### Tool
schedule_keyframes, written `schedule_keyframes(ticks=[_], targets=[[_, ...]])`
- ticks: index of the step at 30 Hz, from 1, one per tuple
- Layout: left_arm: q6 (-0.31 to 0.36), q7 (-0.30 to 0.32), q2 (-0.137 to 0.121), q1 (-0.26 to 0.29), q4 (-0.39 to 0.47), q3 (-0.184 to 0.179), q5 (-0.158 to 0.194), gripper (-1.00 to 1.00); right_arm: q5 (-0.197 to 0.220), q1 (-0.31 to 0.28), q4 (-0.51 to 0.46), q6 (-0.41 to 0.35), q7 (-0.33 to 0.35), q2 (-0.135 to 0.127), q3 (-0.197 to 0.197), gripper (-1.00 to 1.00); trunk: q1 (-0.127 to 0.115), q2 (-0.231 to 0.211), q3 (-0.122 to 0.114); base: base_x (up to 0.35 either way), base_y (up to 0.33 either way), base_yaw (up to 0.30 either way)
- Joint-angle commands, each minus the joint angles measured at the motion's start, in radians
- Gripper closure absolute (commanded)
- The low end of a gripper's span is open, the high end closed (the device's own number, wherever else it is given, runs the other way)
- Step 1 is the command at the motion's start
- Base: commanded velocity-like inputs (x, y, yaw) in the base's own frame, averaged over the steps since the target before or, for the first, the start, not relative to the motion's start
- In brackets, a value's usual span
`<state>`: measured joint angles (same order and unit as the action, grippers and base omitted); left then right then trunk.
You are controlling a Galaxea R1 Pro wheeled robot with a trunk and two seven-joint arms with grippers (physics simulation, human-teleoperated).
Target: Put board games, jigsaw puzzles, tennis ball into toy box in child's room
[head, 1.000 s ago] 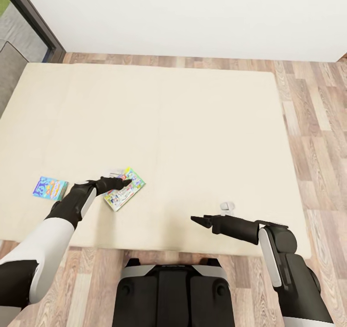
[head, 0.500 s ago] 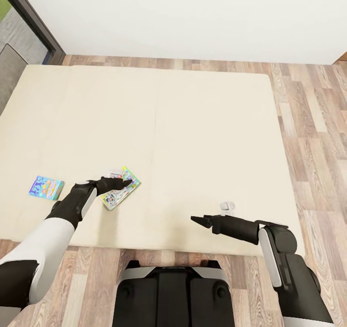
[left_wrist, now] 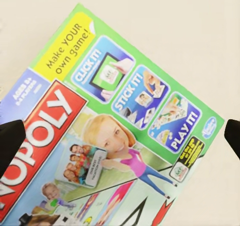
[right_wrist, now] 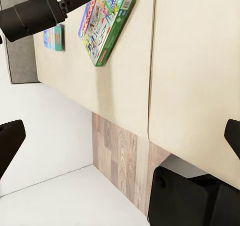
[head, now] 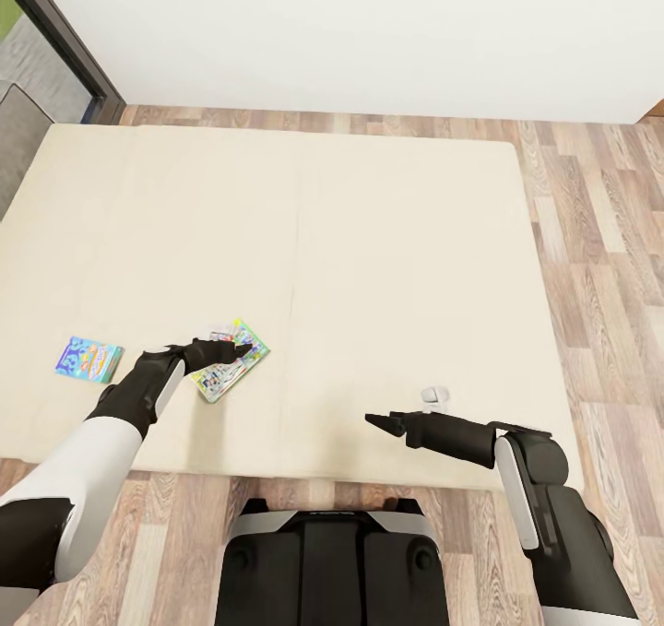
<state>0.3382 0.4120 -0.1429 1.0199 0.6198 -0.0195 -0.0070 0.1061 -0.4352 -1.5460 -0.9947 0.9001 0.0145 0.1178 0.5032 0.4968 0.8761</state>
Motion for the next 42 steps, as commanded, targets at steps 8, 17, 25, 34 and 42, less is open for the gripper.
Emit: schedule_keyframes(ticks=[8,17,25,34,42], targets=[[0.006,0.002,-0.009,0.000,0.002,-0.002,-0.001,-1.00,0.004,0.000,0.000,-0.007,0.000,0.001,0.002,-1.00,0.000,0.001,0.001,-0.022,0.057,0.000],[0.007,0.002,-0.012,0.000,0.002,-0.002,-0.001,-1.00,0.004,0.000,0.000,-0.007,-0.001,0.001,0.002,-1.00,0.000,0.001,0.001,-0.014,0.028,0.000],[0.007,0.001,-0.023,-0.001,-0.001,-0.001,-0.002,-1.00,0.004,0.000,0.000,-0.007,-0.001,0.001,0.002,-1.00,0.000,0.001,0.001,-0.001,0.001,0.000],[0.007,0.001,-0.045,0.000,-0.002,0.000,-0.002,-1.00,0.004,0.000,0.000,-0.007,-0.001,0.001,0.002,-1.00,0.000,0.001,0.001,0.000,0.000,0.000],[0.006,-0.003,-0.060,-0.001,-0.003,-0.002,-0.002,-1.00,0.004,0.000,0.000,-0.007,0.000,0.001,0.002,-1.00,0.000,0.001,0.001,0.000,0.000,0.000]])
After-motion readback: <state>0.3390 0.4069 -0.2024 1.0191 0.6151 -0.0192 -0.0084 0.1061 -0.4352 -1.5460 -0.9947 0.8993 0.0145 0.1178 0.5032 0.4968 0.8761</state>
